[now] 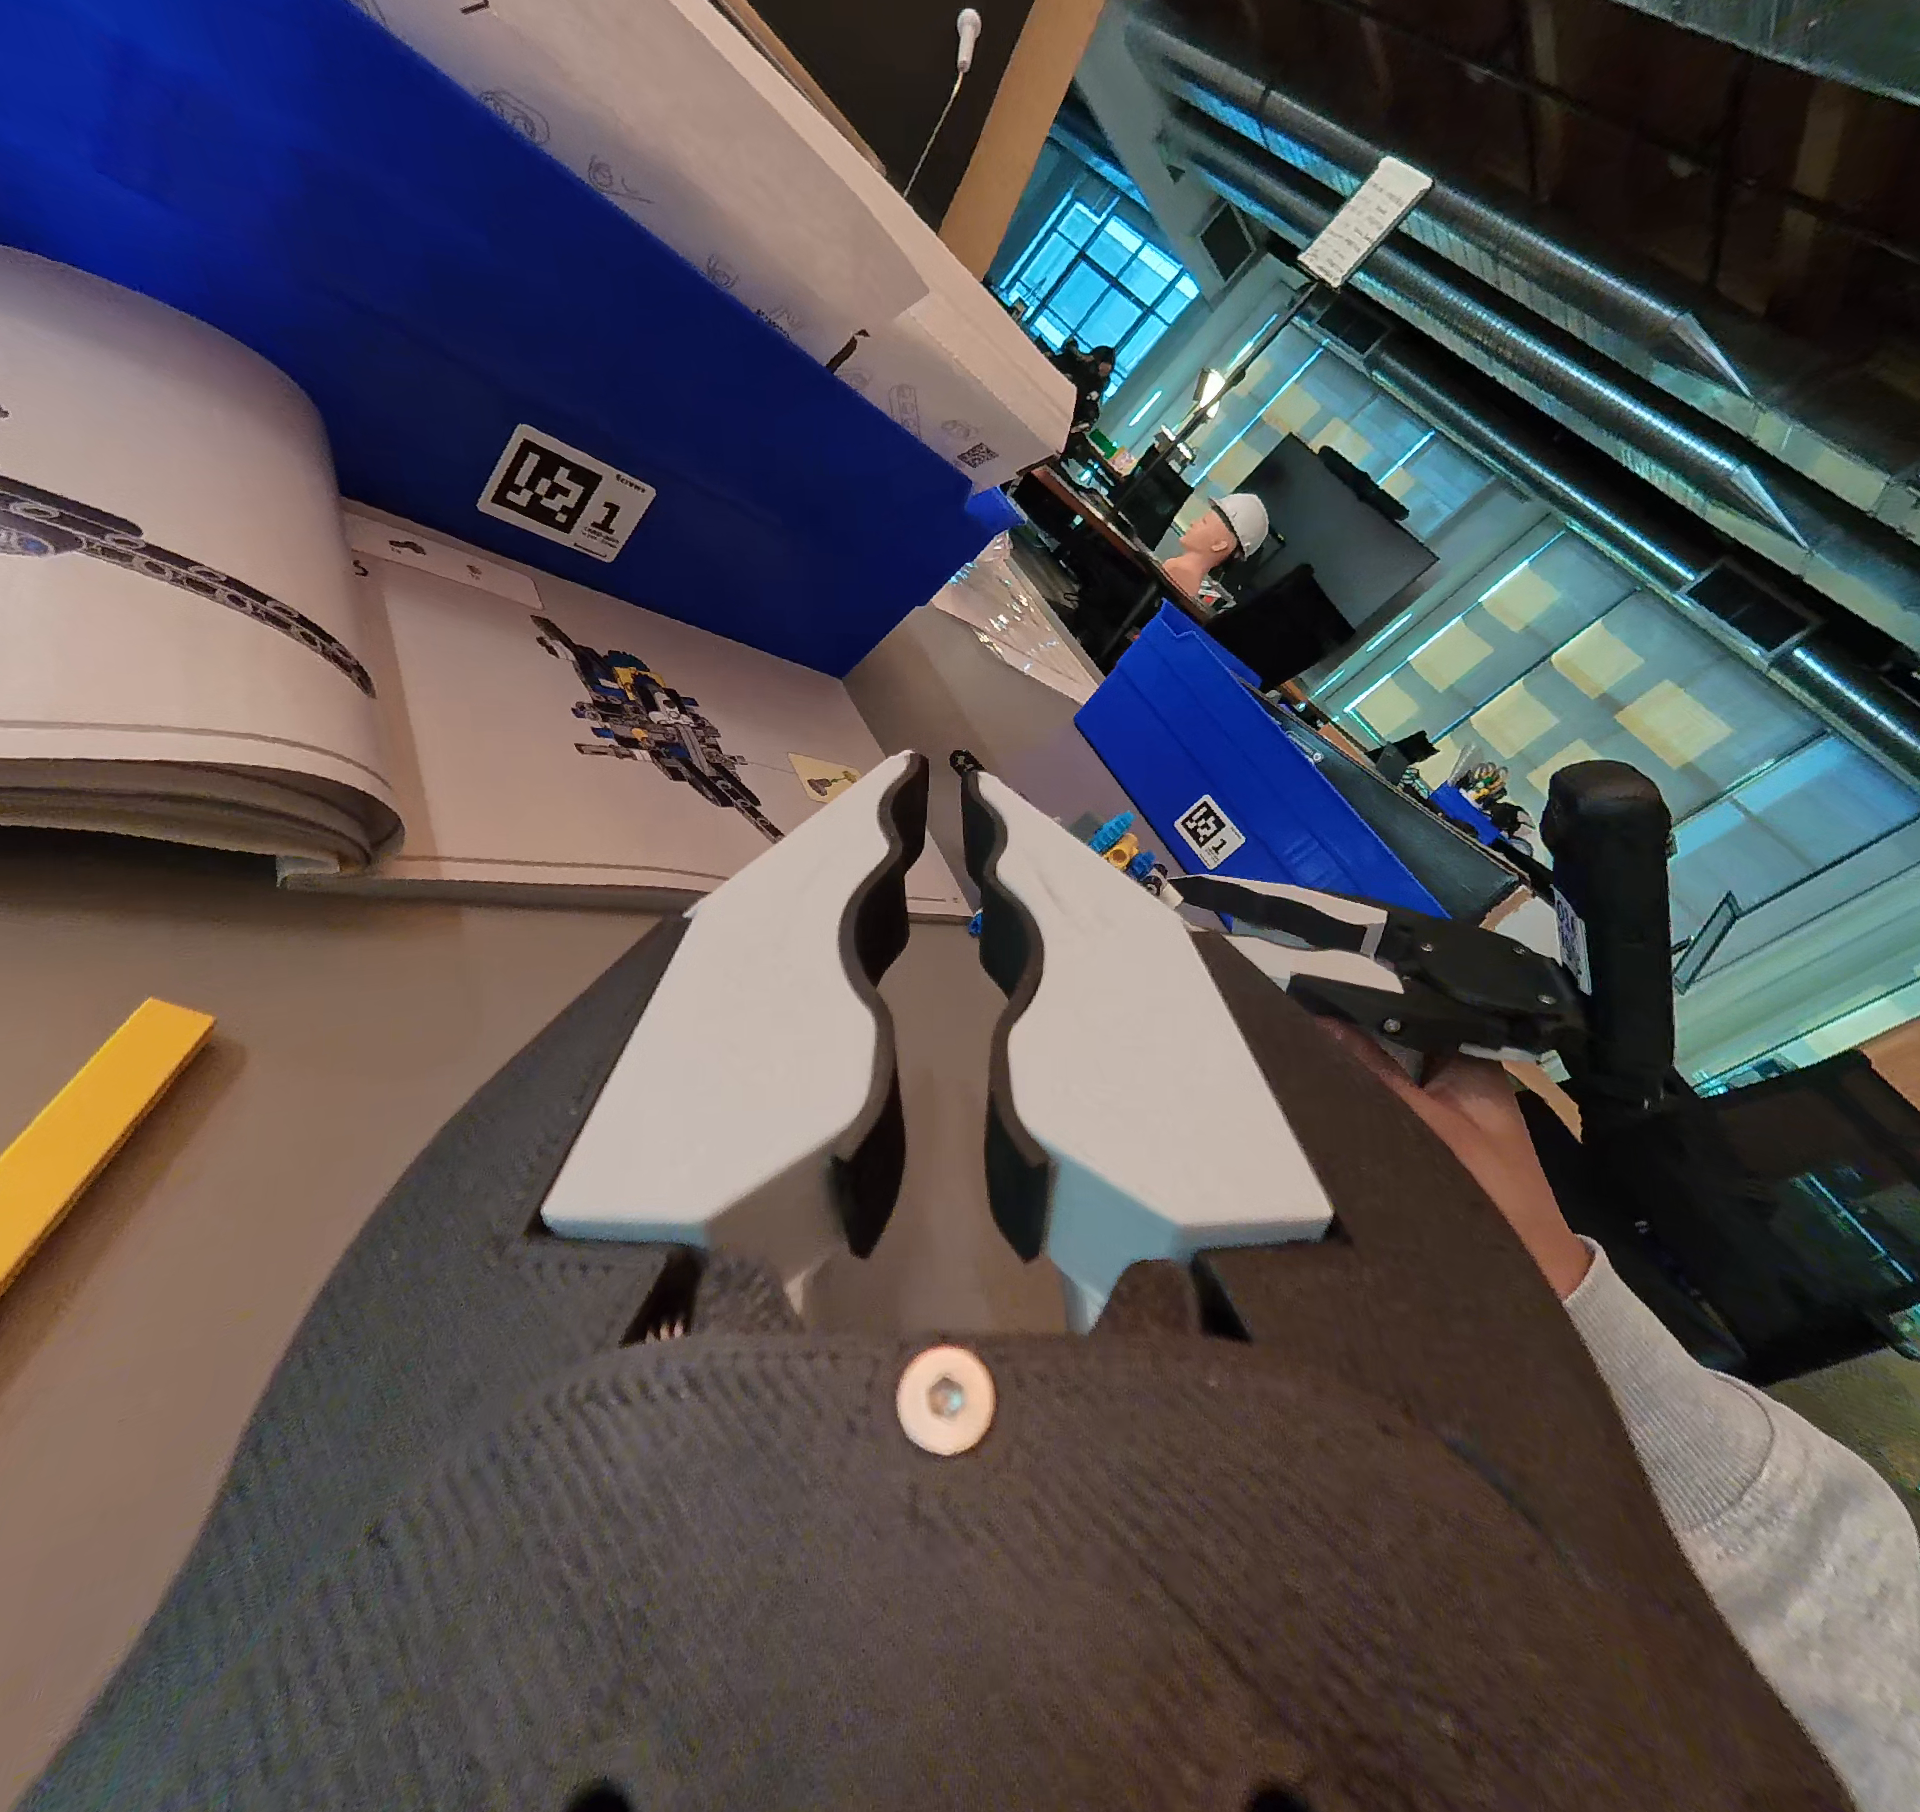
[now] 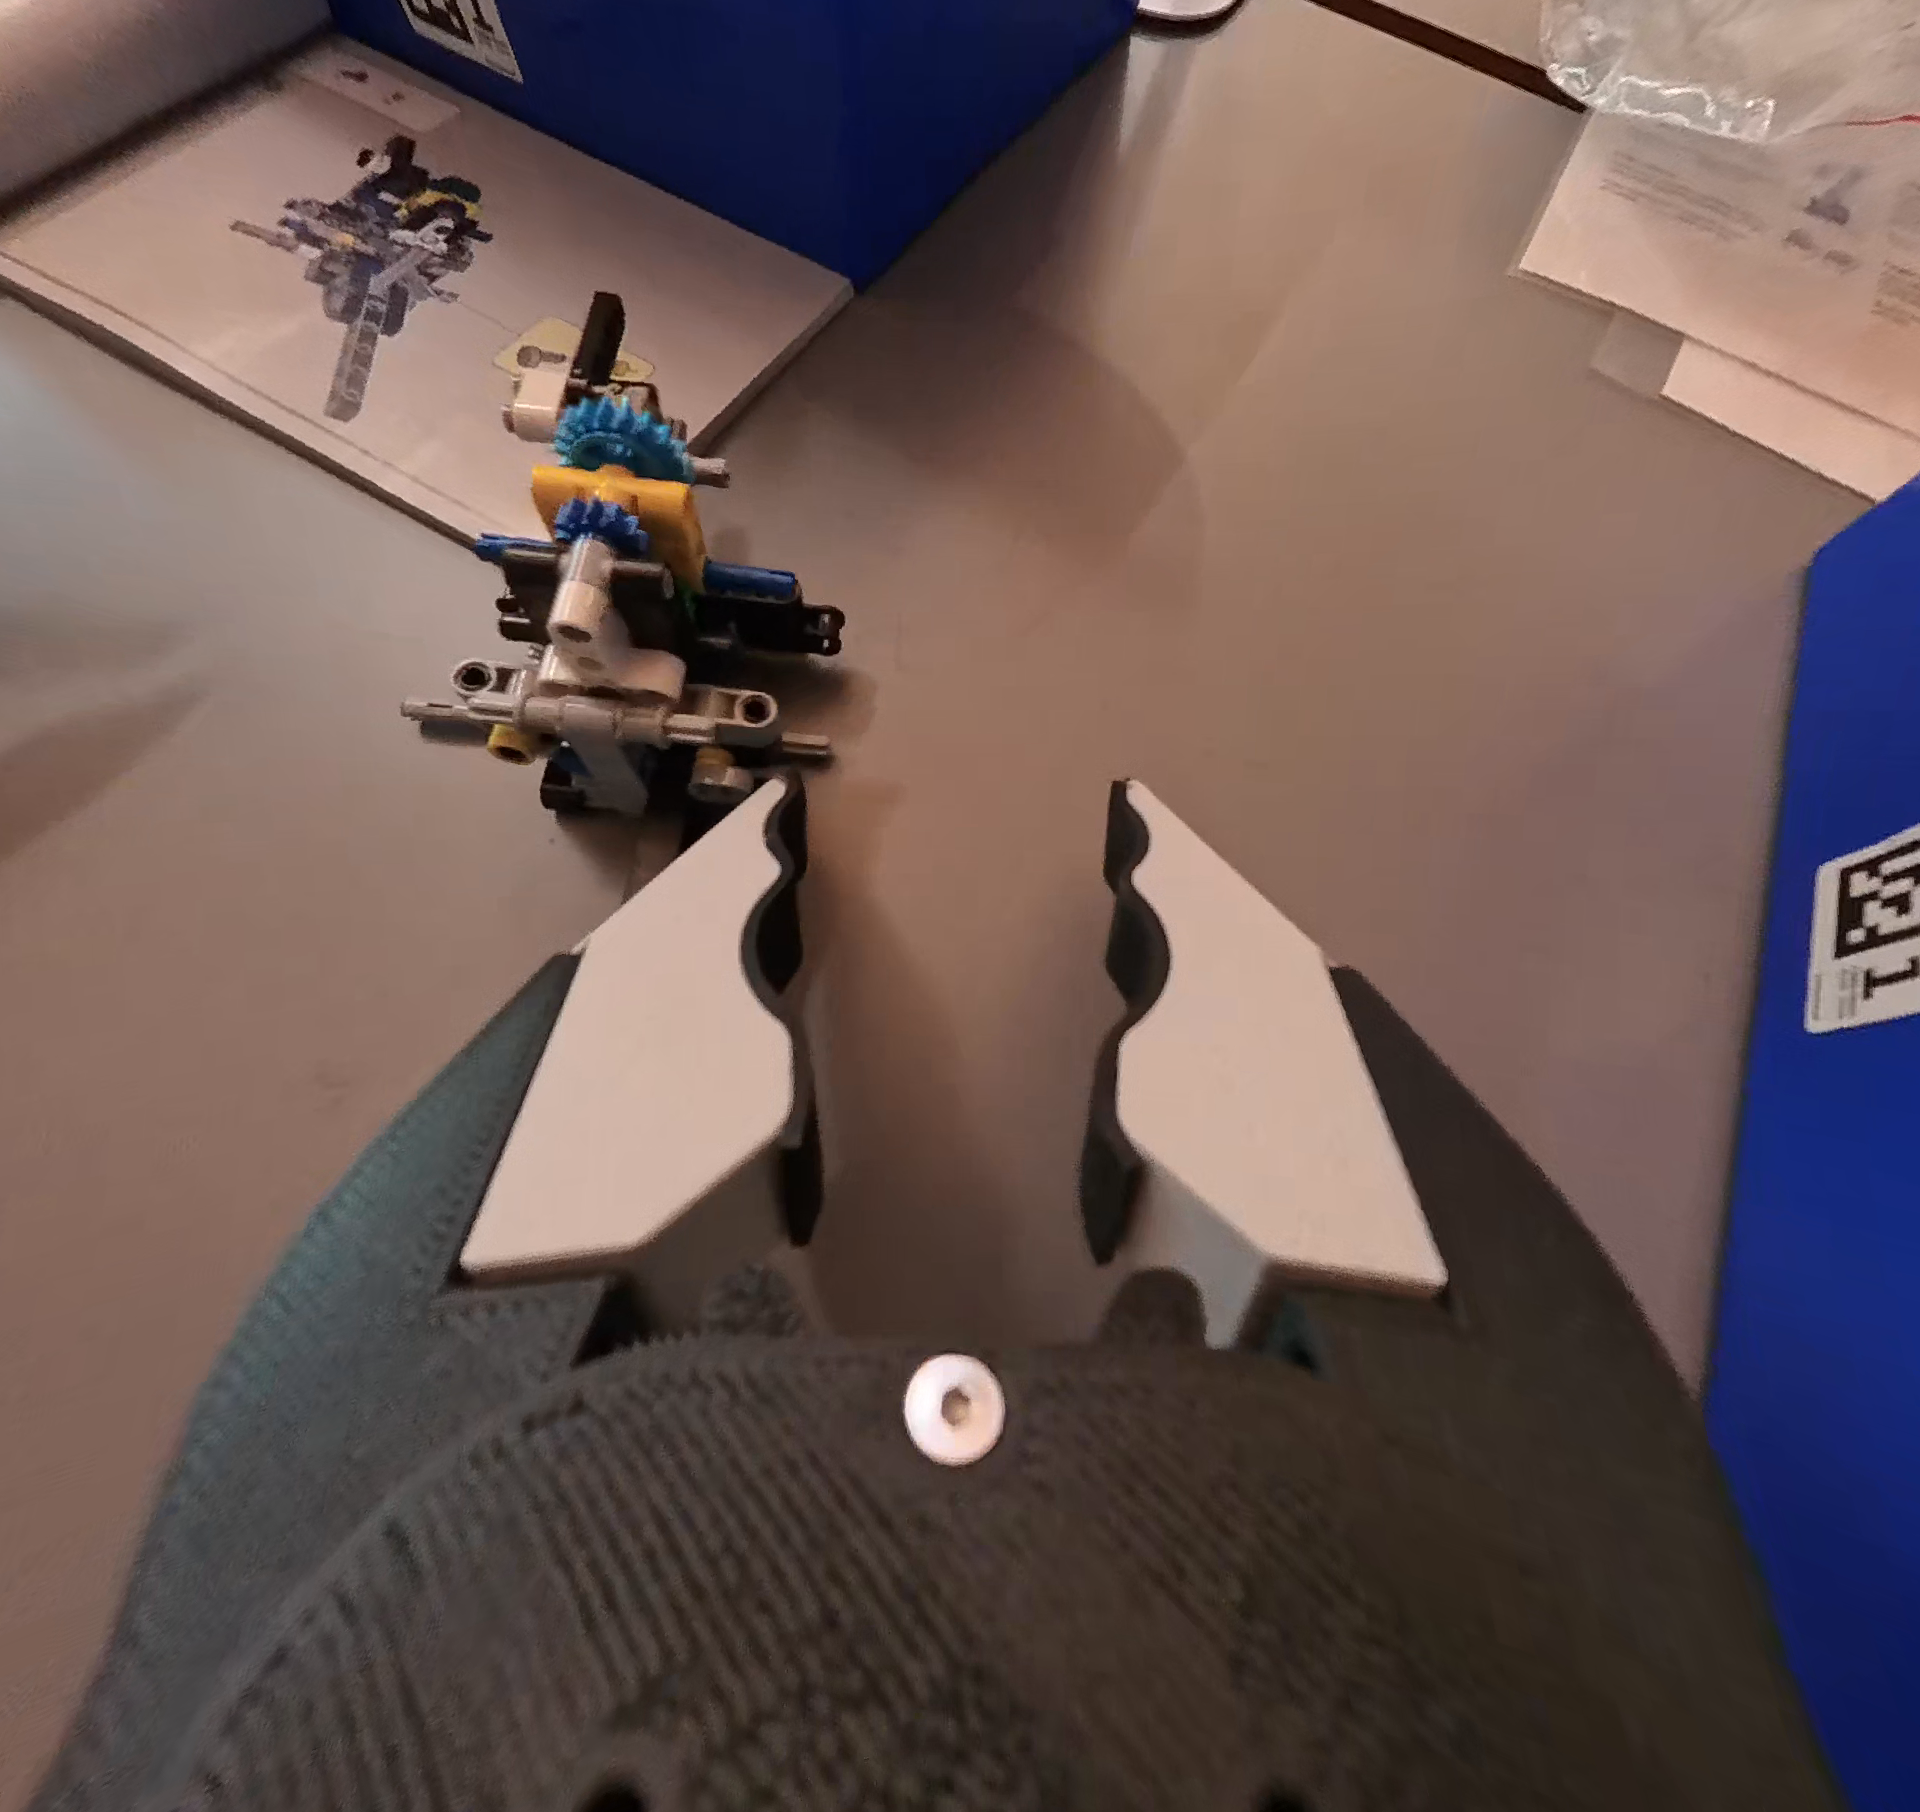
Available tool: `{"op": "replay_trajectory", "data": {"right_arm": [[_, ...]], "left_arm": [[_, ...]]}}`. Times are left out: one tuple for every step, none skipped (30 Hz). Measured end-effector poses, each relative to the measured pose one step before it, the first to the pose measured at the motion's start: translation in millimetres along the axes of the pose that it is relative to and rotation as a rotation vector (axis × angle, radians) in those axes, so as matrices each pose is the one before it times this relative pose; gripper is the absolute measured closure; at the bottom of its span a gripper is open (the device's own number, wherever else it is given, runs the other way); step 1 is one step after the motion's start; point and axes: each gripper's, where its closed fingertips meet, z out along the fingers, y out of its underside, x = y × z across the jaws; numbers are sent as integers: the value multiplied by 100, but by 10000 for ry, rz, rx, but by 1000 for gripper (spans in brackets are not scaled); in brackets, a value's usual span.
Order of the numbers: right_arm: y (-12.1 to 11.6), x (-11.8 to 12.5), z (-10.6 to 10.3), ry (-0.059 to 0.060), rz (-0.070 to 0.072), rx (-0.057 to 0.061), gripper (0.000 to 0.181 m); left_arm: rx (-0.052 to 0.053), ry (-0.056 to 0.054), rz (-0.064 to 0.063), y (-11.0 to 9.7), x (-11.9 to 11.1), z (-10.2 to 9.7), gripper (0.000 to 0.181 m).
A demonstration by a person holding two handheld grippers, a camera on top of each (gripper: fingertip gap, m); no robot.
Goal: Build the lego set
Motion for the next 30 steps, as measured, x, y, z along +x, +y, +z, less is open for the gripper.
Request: {"op": "replay_trajectory", "data": {"right_arm": [[18,-94,72,32,-121,-36,123],[-11,-27,65,56,-93,-22,125],[-33,-18,33,42,-68,5,125],[-25,-8,12,14,-31,10,125],[-19,-19,5,-17,0,4,125],[-30,-41,-13,-42,13,20,125],[-60,-28,-36,-37,16,45,124],[-76,-20,-54,-26,13,61,124],[-82,29,-56,3,20,58,123],[-52,6,-51,-5,20,45,123],[-31,-23,-25,-29,13,29,123],[-15,-48,-10,-42,7,12,123],[4,-41,-3,-36,-1,-1,123],[-8,-61,8,-34,-20,0,122],[-28,-49,-5,-6,-36,12,123],[-24,-36,0,13,-48,14,123],[-7,-37,7,15,-52,1,123],[2,-38,7,8,-46,-7,124],[-15,-56,4,-10,-41,2,124],[-16,-49,3,-13,-31,7,124],[4,-35,0,-8,-18,3,124],[-10,-5,-5,-7,-5,1,124],[0,-2,-1,-3,10,3,123],[-12,14,-3,-10,20,9,123],[-21,6,-15,-19,23,14,123],[-32,2,-15,-18,23,26,123],[-52,9,-15,-17,17,34,123],[-43,-15,-28,-18,11,29,123],[-5,-4,0,-11,10,8,123],[4,9,8,-3,6,-7,123]], "left_arm": [[-20,3,-11,21,-10,22,178],[-18,4,-8,15,1,16,178],[-14,0,-3,22,-9,12,178],[-6,2,-2,3,-1,3,178],[1,8,-2,-1,12,1,178],[1,5,-2,-6,4,-6,178],[4,9,0,6,11,-4,178],[7,11,-1,-15,11,-2,178],[6,8,-1,-9,13,-10,178],[8,7,0,-16,5,-15,178],[7,10,-1,-10,14,-9,178],[7,6,0,-2,3,-9,178],[8,5,-1,-11,8,-8,178],[4,3,-4,-3,-5,-4,178],[1,2,-3,-1,5,1,178],[4,1,0,-11,-3,-4,178],[6,-1,1,-3,3,-3,178],[7,-1,1,-10,-2,-9,179],[7,0,0,-5,5,-2,179],[0,-2,-2,-5,-6,-7,179],[-3,-3,-2,4,-3,12,179],[-6,-5,0,8,-7,10,178],[-7,-4,0,5,-11,2,178],[-3,-2,-2,9,3,5,178],[-4,-2,-2,1,-6,4,178],[-4,-3,-1,6,-3,11,178],[-1,-1,-1,1,-1,-1,178],[-3,-3,-1,-1,-8,5,178],[-4,-3,0,11,2,4,178],[-3,0,-1,-1,-5,5,178]]}}
